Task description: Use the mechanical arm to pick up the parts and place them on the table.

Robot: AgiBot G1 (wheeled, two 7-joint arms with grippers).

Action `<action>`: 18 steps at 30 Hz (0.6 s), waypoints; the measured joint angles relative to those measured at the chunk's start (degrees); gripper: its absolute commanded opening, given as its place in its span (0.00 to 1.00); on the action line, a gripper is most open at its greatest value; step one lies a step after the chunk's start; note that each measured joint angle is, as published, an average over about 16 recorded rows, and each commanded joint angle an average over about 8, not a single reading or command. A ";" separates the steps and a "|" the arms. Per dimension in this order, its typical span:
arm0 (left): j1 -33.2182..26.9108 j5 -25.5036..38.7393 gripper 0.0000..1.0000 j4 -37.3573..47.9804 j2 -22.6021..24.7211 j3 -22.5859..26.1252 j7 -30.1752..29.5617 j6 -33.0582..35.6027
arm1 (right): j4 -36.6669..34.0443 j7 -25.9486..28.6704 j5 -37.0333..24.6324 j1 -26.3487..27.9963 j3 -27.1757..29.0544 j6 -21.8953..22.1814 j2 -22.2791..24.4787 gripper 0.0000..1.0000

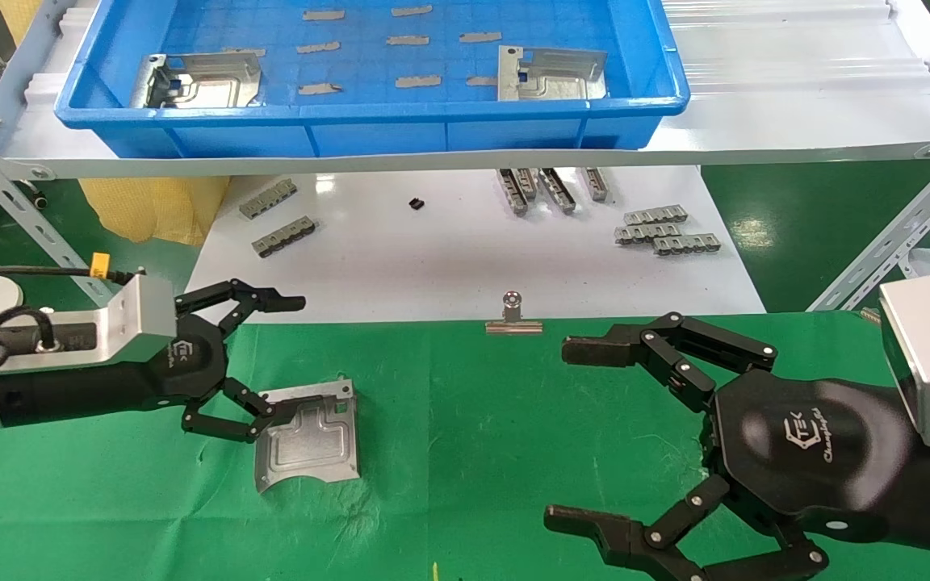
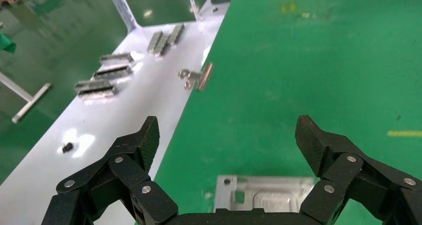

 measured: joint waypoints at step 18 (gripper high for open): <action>10.87 -7.25 1.00 -21.59 -5.98 -7.99 -16.41 -1.74 | 0.00 0.00 0.00 0.00 -0.01 0.00 0.00 1.00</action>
